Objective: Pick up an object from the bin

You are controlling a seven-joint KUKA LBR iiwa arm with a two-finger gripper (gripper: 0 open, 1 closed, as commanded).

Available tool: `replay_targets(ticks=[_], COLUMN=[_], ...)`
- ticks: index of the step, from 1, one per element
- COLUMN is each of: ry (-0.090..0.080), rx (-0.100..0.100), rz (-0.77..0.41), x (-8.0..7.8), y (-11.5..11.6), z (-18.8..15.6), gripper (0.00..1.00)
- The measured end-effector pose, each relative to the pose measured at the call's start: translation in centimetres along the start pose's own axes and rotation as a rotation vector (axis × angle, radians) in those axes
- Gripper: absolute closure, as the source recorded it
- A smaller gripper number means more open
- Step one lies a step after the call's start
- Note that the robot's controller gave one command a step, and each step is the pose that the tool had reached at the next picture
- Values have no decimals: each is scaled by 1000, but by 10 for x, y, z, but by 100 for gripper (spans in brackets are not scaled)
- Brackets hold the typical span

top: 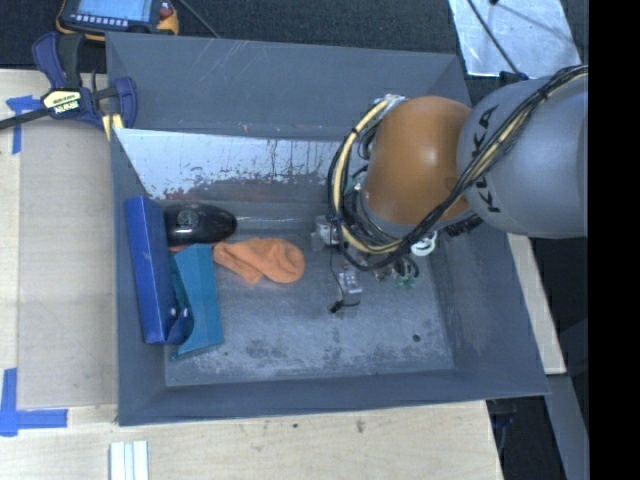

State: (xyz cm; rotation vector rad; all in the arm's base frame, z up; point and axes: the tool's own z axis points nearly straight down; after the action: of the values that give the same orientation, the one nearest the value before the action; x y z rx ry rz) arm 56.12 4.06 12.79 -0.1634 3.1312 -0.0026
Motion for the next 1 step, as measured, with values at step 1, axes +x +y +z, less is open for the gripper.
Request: replay_targets(ticks=[1], ry=[-2], rx=[0], rz=[-64], x=[-5], y=[7], z=[6], gripper=[0])
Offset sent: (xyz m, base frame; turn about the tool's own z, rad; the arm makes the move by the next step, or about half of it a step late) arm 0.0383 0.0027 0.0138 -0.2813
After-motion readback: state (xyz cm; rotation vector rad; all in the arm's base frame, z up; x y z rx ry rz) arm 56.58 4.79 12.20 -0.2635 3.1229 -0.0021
